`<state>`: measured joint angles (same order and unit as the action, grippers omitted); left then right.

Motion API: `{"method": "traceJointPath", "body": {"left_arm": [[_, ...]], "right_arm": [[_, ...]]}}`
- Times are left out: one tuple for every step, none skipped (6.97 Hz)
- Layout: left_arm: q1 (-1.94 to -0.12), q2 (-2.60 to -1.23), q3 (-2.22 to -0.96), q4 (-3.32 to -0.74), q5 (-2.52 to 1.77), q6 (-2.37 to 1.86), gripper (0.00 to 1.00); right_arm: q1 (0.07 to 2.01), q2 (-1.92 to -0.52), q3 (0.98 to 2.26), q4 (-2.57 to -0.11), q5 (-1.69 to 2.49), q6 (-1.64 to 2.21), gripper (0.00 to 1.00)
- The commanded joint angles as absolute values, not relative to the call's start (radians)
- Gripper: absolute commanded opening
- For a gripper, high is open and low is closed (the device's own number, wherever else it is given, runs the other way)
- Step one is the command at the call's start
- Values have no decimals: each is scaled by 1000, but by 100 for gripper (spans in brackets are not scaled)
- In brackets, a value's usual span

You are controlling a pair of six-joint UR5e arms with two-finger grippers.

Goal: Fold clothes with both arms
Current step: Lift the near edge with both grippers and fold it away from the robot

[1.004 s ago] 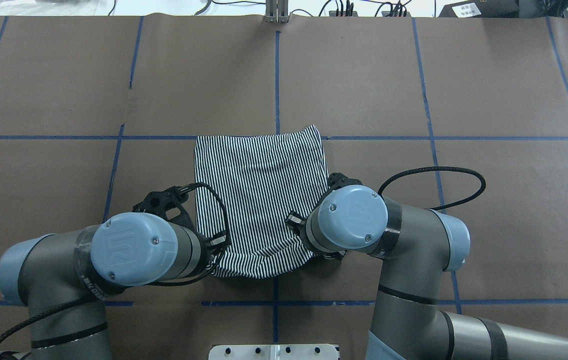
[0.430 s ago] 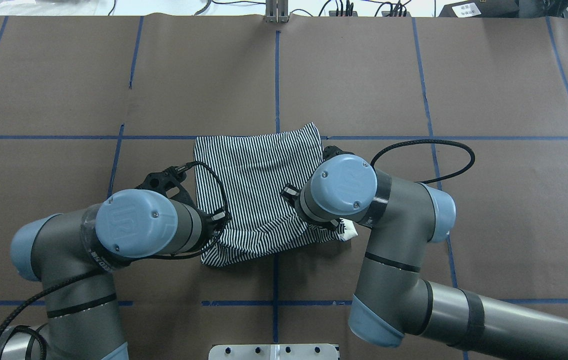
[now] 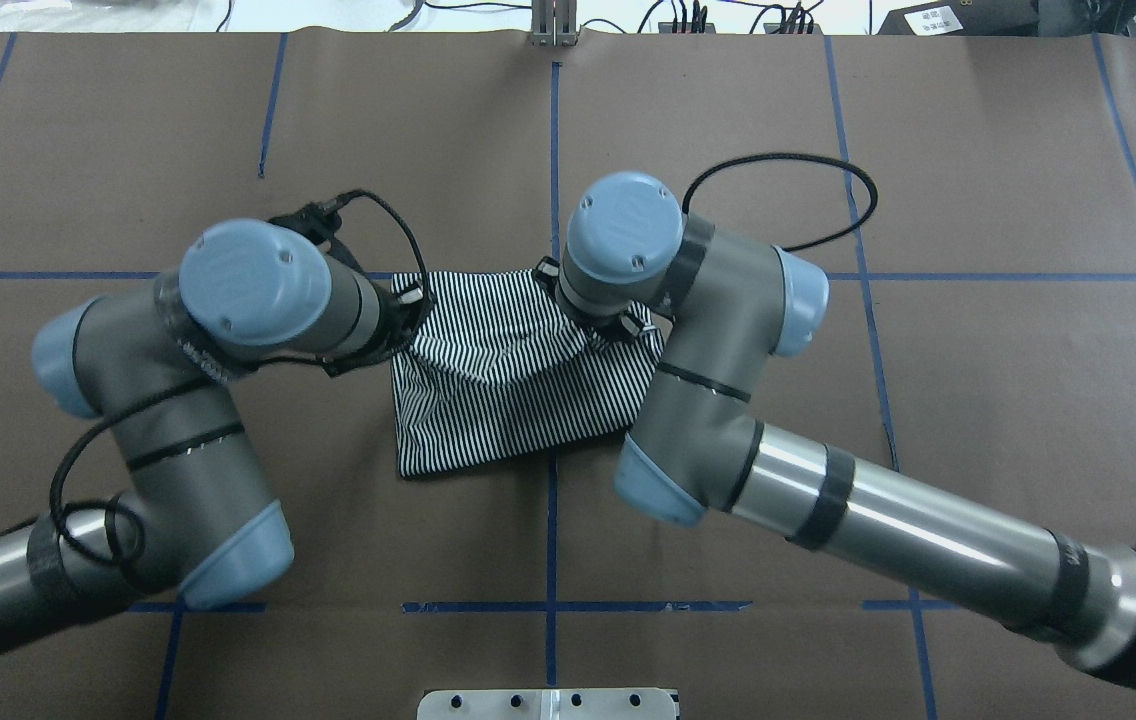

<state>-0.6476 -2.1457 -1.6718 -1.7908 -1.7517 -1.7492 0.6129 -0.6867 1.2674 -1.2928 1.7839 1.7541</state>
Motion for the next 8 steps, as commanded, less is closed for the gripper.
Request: {"method": "traceJointPath", "body": {"left_arm": [[-707, -2169, -1525, -1931, -1767, -1651, 100], [-707, -2168, -1525, -1933, -1767, -1652, 100], [-707, -2166, -1525, -1934, -1769, -1652, 100], [-722, -2163, -1526, -1934, -1770, -1596, 100], [-748, -2158, -1531, -1928, -1822, -1548, 100], [-791, -2149, -1539, -1927, -1882, -1531, 100], [-822, -2105, -1584, -1921, -1905, -1479, 100], [-872, -2076, -1612, -1916, -1939, -1410, 100]], "right_arm": [[687, -647, 1082, -1108, 1792, 1651, 100], [699, -647, 1072, -1108, 1790, 1648, 100], [730, -649, 1071, -1111, 1814, 1628, 100], [762, -647, 1077, -1114, 1885, 1567, 100], [773, -647, 1100, -1126, 1946, 1528, 100], [769, -652, 1170, -1209, 1965, 1522, 100], [746, -649, 1242, -1347, 1962, 1447, 100], [701, -649, 1294, -1468, 1926, 1362, 100]]}}
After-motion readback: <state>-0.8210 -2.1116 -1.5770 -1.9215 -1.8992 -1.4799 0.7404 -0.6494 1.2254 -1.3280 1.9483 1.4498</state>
